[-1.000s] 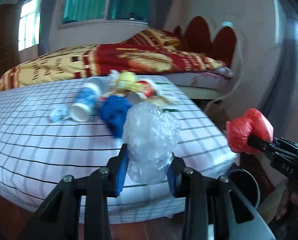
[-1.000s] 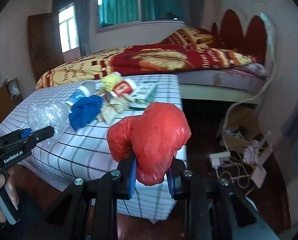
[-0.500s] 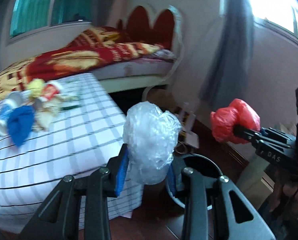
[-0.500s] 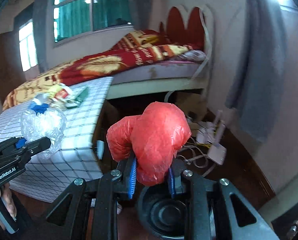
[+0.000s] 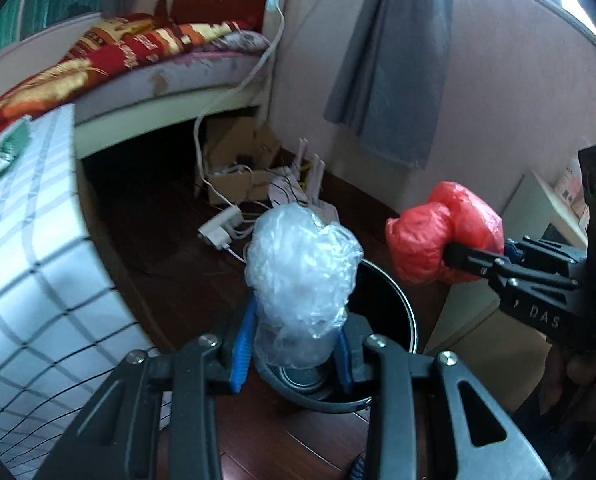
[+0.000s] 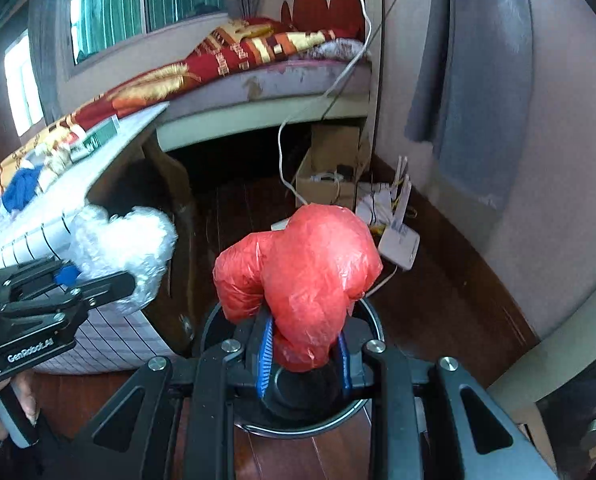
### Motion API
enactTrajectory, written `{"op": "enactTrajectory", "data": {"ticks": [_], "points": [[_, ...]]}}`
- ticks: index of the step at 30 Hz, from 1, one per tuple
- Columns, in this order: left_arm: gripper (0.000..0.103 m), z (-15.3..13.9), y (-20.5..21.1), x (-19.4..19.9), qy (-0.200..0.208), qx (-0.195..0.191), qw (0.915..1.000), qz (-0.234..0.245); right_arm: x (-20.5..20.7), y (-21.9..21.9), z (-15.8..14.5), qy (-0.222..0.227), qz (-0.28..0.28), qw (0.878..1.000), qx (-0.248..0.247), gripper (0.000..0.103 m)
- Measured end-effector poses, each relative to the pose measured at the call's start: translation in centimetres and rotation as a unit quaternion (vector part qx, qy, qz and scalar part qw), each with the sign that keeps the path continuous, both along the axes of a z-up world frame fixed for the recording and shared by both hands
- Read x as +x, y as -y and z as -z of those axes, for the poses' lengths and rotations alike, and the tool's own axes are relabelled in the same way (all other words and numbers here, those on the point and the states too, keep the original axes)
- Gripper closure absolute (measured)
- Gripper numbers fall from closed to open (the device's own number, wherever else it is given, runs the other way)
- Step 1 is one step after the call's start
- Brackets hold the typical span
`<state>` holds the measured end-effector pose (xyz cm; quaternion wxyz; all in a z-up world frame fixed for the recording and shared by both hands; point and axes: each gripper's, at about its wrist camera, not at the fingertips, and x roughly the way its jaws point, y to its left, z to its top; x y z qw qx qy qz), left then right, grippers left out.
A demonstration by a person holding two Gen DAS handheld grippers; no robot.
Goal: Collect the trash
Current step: 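Carry both bags over the black bin and open both grippers to drop them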
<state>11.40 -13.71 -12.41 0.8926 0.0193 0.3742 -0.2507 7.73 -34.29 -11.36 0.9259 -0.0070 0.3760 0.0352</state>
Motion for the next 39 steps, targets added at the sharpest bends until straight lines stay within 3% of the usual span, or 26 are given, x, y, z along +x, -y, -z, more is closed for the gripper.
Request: {"op": "enactTrajectory", "data": {"ticks": [11,12,13,14,15,17,18,21,27,39], "points": [[0.066,4.6,2.9,2.6,-0.065,0.017,0.9973,0.029,3.4,1.8,7.8,-0.083,-0.029,0.996,0.009,0.075],[0.061,4.9,3.0,3.0,-0.072,0.014,0.9968,0.031,3.6,1.9,8.1,-0.086,-0.030,0.996,0.009,0.073],[0.043,5.3,3.2,3.5,-0.083,0.015,0.9960,0.031,4.0,1.9,8.7,-0.092,-0.035,0.995,0.008,0.068],[0.033,5.7,3.4,3.8,-0.091,0.024,0.9953,0.021,4.3,2.0,9.1,-0.099,-0.034,0.995,0.003,0.051],[0.020,5.8,3.2,4.1,-0.087,0.037,0.9955,-0.004,4.7,2.2,9.8,-0.110,-0.022,0.994,-0.014,0.024],[0.009,5.4,2.5,3.9,-0.078,0.038,0.9957,-0.032,4.7,2.9,10.1,-0.109,-0.006,0.994,-0.020,0.000],[0.001,5.2,2.1,3.7,-0.078,0.043,0.9951,-0.044,4.5,3.4,9.8,-0.100,0.008,0.995,-0.024,0.000],[0.000,4.1,1.4,2.9,-0.059,0.060,0.9941,-0.068,4.2,3.9,8.5,-0.080,0.024,0.996,-0.023,0.000],[0.000,1.2,-0.1,0.7,-0.023,0.056,0.9942,-0.088,2.9,2.8,4.7,-0.038,0.035,0.998,-0.028,0.000],[0.000,-2.4,-3.5,-0.5,0.018,0.047,0.9909,-0.125,0.5,-1.4,0.4,-0.002,0.029,0.999,-0.028,0.000]]}}
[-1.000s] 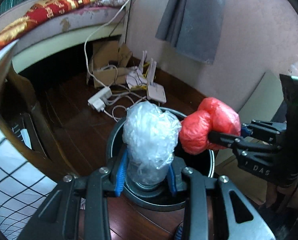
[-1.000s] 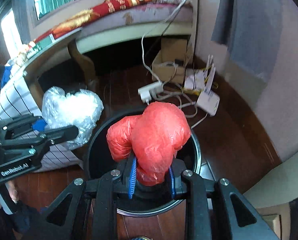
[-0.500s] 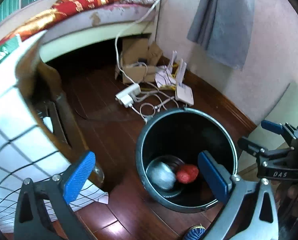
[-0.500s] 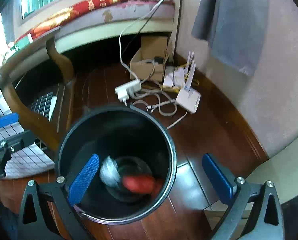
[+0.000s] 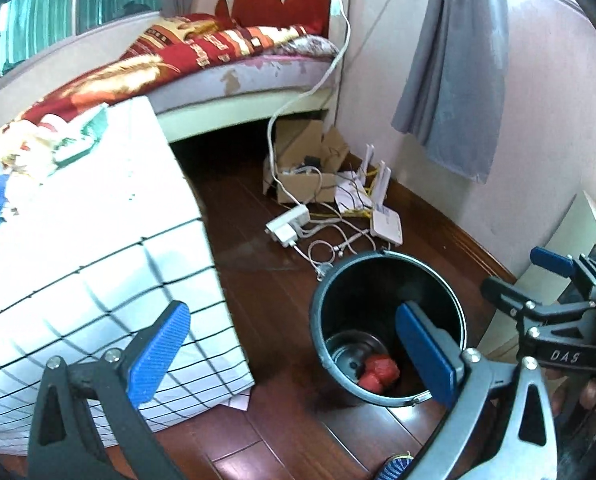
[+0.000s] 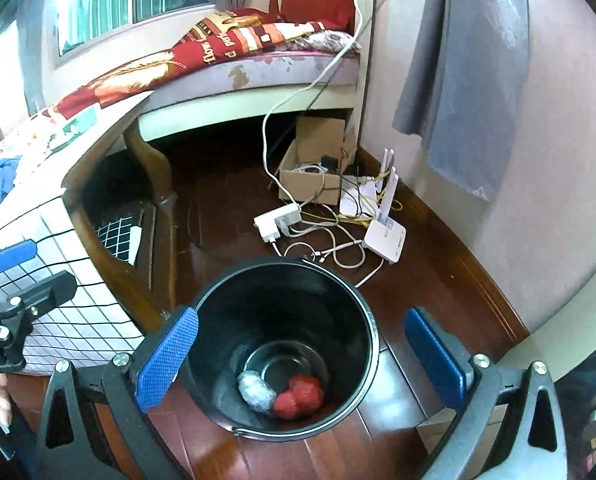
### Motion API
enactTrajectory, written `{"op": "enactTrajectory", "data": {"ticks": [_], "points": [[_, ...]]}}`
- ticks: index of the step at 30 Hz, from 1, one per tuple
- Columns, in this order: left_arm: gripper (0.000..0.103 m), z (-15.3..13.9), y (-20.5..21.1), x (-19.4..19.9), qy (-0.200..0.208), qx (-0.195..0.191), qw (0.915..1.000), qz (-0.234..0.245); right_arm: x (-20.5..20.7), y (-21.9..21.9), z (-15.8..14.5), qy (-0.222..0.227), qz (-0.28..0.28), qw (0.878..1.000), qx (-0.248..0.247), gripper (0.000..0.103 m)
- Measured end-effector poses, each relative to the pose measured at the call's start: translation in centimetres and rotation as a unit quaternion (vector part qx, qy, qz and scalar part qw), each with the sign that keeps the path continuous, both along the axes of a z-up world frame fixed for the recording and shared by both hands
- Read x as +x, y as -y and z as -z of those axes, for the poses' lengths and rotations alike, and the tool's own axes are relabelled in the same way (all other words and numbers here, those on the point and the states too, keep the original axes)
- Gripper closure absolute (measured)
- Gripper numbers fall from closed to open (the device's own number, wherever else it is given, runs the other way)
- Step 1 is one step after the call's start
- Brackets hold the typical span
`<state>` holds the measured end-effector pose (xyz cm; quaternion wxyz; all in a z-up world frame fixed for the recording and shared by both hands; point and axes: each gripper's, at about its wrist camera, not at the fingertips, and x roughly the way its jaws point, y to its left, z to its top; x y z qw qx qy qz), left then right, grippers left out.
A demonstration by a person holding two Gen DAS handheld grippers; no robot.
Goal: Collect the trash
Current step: 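Carry both bags over the black bin and open both grippers to drop them, then grasp the blue cloth with the left gripper while the right grasps the beige tissue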
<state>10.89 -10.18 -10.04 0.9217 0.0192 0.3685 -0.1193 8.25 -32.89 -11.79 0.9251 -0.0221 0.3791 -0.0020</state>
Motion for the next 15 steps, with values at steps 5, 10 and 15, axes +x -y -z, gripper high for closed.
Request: {"op": "enactTrajectory", "data": {"ticks": [5,10,15], "points": [[0.000,-2.0,-2.6,-1.3,0.020,-0.004,0.9995,-0.026,-0.8,-2.7,-1.8,0.021,-0.019,1.000,0.009,0.000],[0.000,-3.4,-6.0,-2.3,0.035,-0.013,0.9970,-0.068,-0.9,-6.1,-3.8,0.032,-0.053,0.998,0.000,0.000],[0.000,-4.5,-10.5,-4.0,0.058,-0.008,0.9899,-0.130,-0.6,-9.5,-5.9,0.060,-0.084,0.994,0.024,0.000]]}}
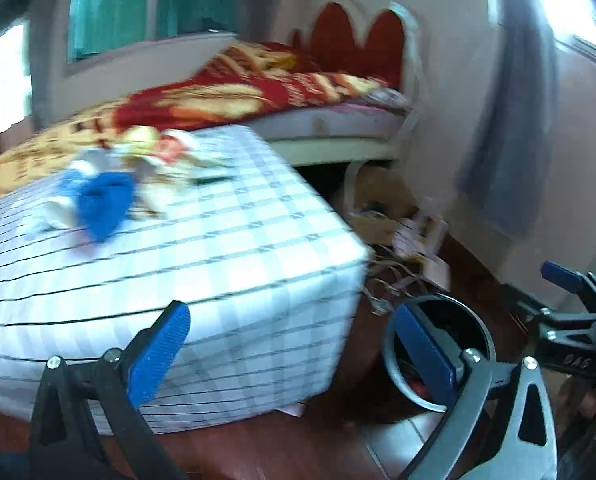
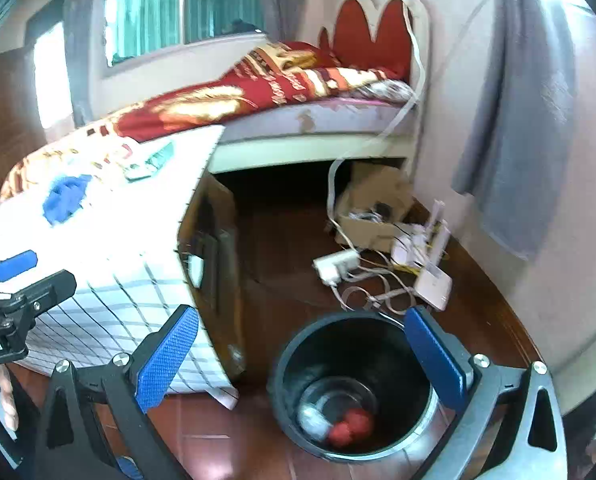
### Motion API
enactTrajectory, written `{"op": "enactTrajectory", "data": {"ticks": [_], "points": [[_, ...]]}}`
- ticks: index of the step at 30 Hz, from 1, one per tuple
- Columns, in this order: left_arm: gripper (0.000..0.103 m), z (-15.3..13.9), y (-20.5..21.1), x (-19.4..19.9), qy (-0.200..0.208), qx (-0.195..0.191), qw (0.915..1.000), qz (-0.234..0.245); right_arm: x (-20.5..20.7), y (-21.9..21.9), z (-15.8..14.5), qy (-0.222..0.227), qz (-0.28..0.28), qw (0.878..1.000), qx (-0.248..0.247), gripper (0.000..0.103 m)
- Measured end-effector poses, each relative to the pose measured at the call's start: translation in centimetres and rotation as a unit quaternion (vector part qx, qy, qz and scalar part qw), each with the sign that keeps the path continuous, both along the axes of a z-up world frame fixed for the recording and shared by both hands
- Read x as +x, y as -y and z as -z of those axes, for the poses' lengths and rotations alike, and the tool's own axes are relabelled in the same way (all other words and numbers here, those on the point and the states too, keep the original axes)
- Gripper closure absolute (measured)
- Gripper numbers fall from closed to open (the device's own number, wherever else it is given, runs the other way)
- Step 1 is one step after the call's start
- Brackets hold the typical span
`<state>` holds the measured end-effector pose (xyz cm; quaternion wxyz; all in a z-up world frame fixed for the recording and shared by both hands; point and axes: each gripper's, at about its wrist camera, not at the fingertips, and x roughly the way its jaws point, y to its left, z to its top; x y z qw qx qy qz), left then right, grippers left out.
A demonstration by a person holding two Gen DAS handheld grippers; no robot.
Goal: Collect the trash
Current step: 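Grasp the blue cloth with the left gripper while the right grasps the beige tissue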
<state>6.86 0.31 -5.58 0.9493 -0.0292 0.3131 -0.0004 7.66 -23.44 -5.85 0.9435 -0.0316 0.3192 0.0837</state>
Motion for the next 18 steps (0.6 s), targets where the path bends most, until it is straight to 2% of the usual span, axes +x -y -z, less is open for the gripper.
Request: {"op": "enactTrajectory", "data": {"ticks": [4,10,18], "points": [[0.000,-0.3,-4.5,-0.8,0.003,-0.020,0.9989,-0.042,0.8,-3.6,-1.1,0.013,-0.038,0.999,0.002,0.000],[0.002,-0.9,-10.3,-1.5,0.023,-0.008,0.9945,-0.102,2.2,-10.4,-2.5,0.032,-0.094,0.995,-0.007,0.000],[0.010,-1.3,-15.0,2.0,0.030,0.012,0.9910,-0.130,6.7,-18.0,-3.4,0.049,-0.142,0.988,-0.023,0.000]]}}
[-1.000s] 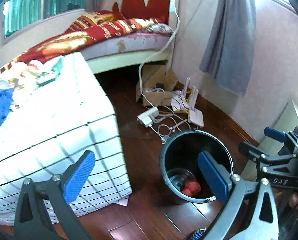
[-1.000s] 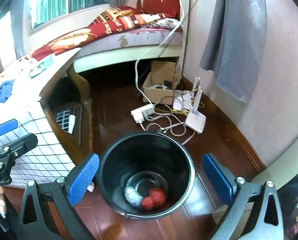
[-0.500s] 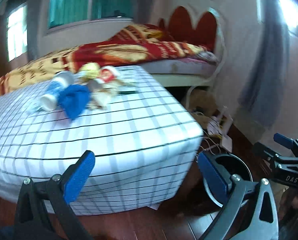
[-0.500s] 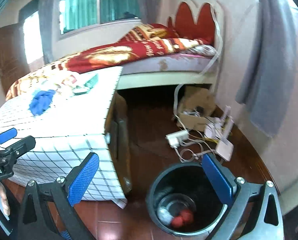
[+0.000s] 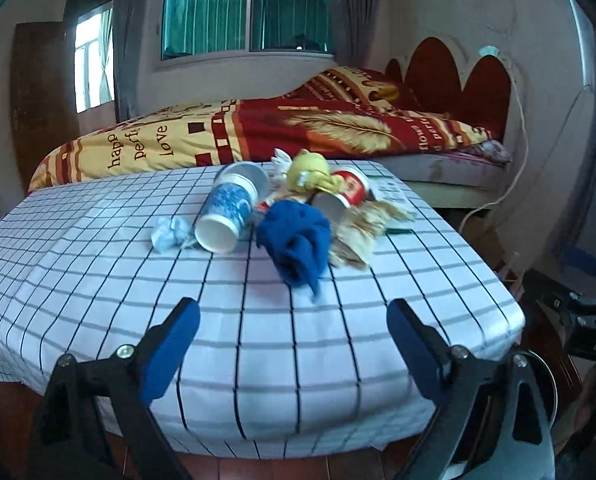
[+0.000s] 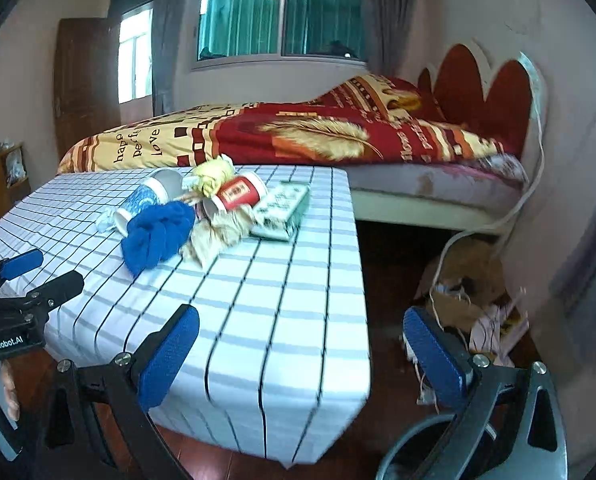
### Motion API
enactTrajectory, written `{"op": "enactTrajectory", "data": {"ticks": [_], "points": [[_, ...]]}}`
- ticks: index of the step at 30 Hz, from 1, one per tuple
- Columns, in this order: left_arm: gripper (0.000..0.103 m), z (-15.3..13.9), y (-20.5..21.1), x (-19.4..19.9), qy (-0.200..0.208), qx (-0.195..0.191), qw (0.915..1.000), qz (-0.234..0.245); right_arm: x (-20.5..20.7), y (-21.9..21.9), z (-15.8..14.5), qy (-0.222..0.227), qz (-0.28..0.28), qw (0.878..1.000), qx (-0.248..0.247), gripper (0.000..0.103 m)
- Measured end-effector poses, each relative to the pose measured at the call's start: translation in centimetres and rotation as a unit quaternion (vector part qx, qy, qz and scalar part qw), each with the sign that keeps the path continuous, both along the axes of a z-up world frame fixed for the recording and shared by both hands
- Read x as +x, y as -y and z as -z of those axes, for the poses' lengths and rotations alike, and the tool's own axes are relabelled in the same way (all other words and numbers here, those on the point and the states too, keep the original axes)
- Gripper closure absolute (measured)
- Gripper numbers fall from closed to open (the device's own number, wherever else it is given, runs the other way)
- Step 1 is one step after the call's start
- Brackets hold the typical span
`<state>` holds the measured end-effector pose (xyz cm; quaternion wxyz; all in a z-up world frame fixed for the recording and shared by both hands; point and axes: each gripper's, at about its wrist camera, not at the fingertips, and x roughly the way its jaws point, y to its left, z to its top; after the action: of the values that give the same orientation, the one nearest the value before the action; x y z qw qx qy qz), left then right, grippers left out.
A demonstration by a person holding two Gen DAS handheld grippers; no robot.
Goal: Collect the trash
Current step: 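Grasp the blue cloth with the left gripper while the right grasps the beige tissue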
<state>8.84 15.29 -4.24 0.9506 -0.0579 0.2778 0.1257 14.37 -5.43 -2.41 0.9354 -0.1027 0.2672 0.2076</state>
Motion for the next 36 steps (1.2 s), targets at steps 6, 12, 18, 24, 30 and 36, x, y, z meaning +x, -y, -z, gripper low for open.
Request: {"op": "enactTrajectory", "data": {"ticks": [6,12,18,24,30,36], "points": [[0.014,0.7,-1.6,3.1,-0.009,-0.003,1.0000,0.001,4.9,-2.7,0.3,-0.016,0.003,1.000,-0.009,0.004],[0.021,1.7,-2.6,7.2,-0.031,-0.008,0.9995,0.005,9.6,-4.3,2.1,-0.057,0.000,0.998,-0.021,0.013],[0.023,3.0,-3.3,10.4,-0.060,-0.016,0.9980,0.011,12.4,-5.5,3.3,-0.079,-0.006,0.997,-0.022,0.014],[0.057,4.2,-3.8,12.3,-0.082,-0.045,0.9952,0.027,13.5,-7.1,3.7,-0.088,-0.022,0.996,-0.014,0.014],[0.077,3.4,-4.1,9.7,-0.058,-0.034,0.9974,0.028,13.3,-9.2,3.7,-0.093,-0.047,0.995,-0.004,0.015],[0.077,3.6,-5.8,6.8,-0.056,-0.038,0.9977,0.001,13.6,-13.5,5.1,-0.123,-0.083,0.989,-0.019,0.029]]}}
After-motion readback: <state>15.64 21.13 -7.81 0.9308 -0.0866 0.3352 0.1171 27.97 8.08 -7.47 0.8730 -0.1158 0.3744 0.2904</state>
